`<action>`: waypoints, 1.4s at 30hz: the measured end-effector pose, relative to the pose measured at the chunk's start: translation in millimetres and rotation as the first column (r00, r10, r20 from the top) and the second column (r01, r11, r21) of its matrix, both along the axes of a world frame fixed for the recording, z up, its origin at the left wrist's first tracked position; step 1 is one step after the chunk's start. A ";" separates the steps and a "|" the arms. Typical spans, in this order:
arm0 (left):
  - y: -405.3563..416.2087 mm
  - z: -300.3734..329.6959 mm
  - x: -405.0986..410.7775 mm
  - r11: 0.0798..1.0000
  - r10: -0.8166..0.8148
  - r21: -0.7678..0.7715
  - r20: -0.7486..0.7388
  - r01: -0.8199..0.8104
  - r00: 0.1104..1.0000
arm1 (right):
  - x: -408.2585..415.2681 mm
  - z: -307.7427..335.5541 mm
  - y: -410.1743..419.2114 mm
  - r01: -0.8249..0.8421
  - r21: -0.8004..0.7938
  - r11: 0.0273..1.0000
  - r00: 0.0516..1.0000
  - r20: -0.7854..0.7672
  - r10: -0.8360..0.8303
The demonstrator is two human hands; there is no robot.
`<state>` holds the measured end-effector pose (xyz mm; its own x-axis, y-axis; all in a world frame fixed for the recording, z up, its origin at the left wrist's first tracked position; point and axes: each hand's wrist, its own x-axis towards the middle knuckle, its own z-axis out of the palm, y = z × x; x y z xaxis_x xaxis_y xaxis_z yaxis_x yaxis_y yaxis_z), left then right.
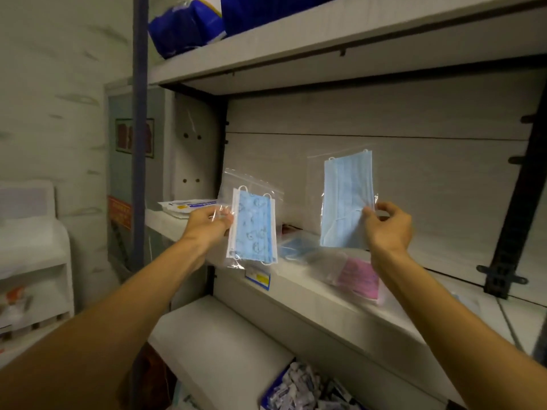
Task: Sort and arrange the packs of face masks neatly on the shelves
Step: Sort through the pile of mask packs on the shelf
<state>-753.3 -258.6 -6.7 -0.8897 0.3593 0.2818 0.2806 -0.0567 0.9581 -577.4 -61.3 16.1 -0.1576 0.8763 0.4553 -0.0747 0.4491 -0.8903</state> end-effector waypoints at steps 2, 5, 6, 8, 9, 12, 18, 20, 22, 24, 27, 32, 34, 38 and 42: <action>13.6 0.0 -19.0 0.999 -0.052 -0.014 -0.007 0.052 0.999 | -7.5 1.6 5.9 0.043 0.020 0.999 0.999 -0.001 -0.043; 31.9 -0.5 -48.6 0.991 -0.126 -0.052 -0.019 0.125 0.992 | -18.9 3.2 15.4 0.126 0.030 0.992 0.992 -0.002 -0.126; 36.9 0.2 -58.3 0.987 -0.154 -0.060 -0.019 0.152 0.988 | -22.6 3.9 18.0 0.156 0.027 0.987 0.988 0.004 -0.156; 46.7 3.3 -77.7 0.976 -0.209 -0.069 -0.021 0.207 0.978 | -29.0 6.3 21.4 0.211 0.028 0.977 0.977 0.023 -0.211; 51.5 5.7 -86.6 0.969 -0.236 -0.076 -0.026 0.234 0.971 | -31.5 7.5 22.1 0.238 0.030 0.971 0.971 0.030 -0.239; 69.2 12.1 -108.1 0.949 -0.308 -0.087 -0.048 0.303 0.950 | -35.2 8.3 22.7 0.324 0.029 0.945 0.945 0.043 -0.326; 113.0 9.4 -124.0 0.874 -0.481 -0.075 0.011 0.480 0.877 | -34.0 0.5 21.7 0.427 -0.009 0.904 0.902 0.073 -0.425; 125.9 3.9 -123.3 0.830 -0.550 -0.077 0.047 0.552 0.834 | -33.3 -4.9 20.5 0.443 -0.011 0.896 0.893 0.091 -0.441; 139.8 -2.1 -123.4 0.809 -0.574 -0.146 0.016 0.570 0.819 | -33.1 -9.5 18.7 0.455 -0.001 0.890 0.884 0.116 -0.452; 151.3 -6.3 -123.4 0.804 -0.574 -0.201 -0.021 0.559 0.818 | -34.2 -13.7 18.4 0.467 0.009 0.884 0.874 0.151 -0.462; 165.5 -12.2 -122.9 0.810 -0.556 -0.270 -0.074 0.521 0.828 | -36.7 -20.9 17.6 0.454 0.006 0.891 0.875 0.183 -0.448; 180.2 -15.3 -115.2 0.819 -0.530 -0.359 -0.176 0.447 0.829 | -34.6 -33.7 15.5 0.452 0.026 0.892 0.870 0.209 -0.447; 183.7 -15.2 -113.5 0.822 -0.515 -0.396 -0.210 0.410 0.831 | -32.7 -36.5 16.0 0.446 0.032 0.894 0.870 0.218 -0.442; 187.9 -17.8 -112.0 0.818 -0.507 -0.449 -0.264 0.361 0.821 | -22.4 -34.5 21.1 0.449 0.020 0.893 0.869 0.220 -0.442; 187.5 -18.0 -116.3 0.825 -0.489 -0.464 -0.305 0.321 0.817 | -18.8 -32.2 28.5 0.448 -0.001 0.894 0.877 0.195 -0.439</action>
<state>-869.6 -71.1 -24.6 -0.4764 0.8113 0.3389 0.6700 0.0854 0.7374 -596.2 -32.8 -16.1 0.1755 0.8929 0.4147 0.2905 0.3555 -0.8884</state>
